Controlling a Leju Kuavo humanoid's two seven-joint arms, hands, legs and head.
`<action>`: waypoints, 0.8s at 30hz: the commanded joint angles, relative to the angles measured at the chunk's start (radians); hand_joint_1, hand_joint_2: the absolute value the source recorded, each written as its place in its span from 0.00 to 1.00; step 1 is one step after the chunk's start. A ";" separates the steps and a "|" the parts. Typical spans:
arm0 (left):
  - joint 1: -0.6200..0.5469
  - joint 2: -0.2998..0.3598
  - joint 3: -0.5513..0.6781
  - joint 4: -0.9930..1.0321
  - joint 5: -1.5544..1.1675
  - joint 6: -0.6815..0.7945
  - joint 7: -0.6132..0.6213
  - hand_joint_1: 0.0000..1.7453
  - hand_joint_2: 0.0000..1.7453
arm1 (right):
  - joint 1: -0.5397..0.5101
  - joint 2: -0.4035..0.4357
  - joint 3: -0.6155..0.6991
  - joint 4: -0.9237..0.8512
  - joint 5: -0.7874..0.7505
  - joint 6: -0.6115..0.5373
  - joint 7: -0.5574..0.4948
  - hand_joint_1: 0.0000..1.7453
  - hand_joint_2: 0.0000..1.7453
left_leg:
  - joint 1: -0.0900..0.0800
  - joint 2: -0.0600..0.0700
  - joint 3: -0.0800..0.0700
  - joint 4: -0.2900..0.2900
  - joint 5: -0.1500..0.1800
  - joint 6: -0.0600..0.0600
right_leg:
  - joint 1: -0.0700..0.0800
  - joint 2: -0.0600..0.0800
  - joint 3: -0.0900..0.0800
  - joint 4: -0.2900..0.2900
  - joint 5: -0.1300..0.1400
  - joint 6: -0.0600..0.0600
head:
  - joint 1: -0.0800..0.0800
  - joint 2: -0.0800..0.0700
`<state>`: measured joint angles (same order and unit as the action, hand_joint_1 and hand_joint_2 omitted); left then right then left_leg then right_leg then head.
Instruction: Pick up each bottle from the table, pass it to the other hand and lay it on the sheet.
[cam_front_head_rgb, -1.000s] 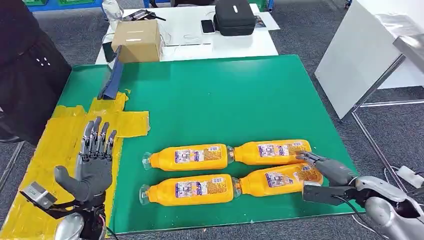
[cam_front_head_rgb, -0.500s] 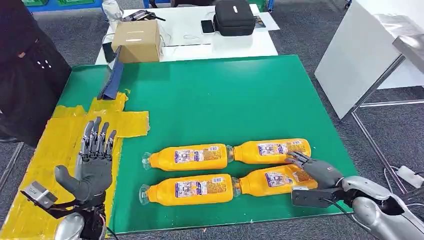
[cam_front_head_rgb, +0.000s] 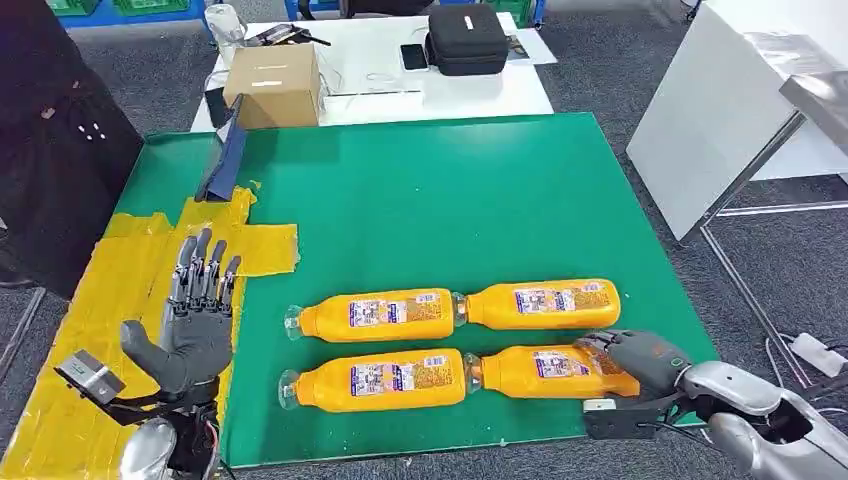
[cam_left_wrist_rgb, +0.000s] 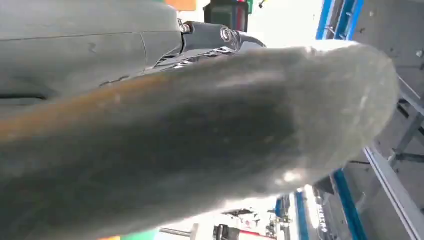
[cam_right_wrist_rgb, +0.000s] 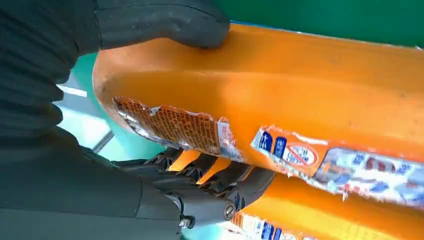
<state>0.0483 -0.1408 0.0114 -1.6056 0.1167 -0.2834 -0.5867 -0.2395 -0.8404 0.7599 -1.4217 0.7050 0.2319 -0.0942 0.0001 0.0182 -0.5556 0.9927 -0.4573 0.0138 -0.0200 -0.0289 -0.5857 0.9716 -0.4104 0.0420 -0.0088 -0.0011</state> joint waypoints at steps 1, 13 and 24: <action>-0.036 0.009 -0.029 0.068 0.006 0.004 0.007 0.00 0.00 | 0.106 0.073 0.094 0.177 0.052 0.014 0.025 1.00 1.00 | 0.005 -0.005 0.007 -0.001 -0.002 -0.001 | 0.005 -0.003 0.012 -0.006 -0.002 -0.003 | 0.001 0.000; -0.072 -0.009 -0.050 0.084 0.021 0.022 0.040 0.00 0.00 | 0.090 0.488 0.128 0.796 0.385 -0.209 0.096 0.82 1.00 | 0.032 0.027 0.008 0.012 -0.020 -0.002 | 0.028 0.015 0.026 -0.015 -0.026 -0.007 | 0.002 0.000; -0.137 0.009 -0.081 0.174 0.043 0.016 0.031 0.00 0.00 | 0.116 0.311 0.064 0.624 0.160 -0.023 -0.074 1.00 1.00 | 0.038 0.028 -0.009 0.026 -0.025 0.002 | 0.032 -0.018 0.014 -0.003 -0.092 -0.031 | 0.002 0.000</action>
<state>-0.1048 -0.1896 -0.0561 -1.6499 0.1442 -0.2667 -0.5478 -0.3772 -0.5002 0.7729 -0.8804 1.0249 0.0218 -0.0673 0.0433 0.0710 -0.5117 0.9953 -0.4949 0.0113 0.0143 -0.0334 -0.5256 0.9449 -0.5104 0.0098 -0.0069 -0.0011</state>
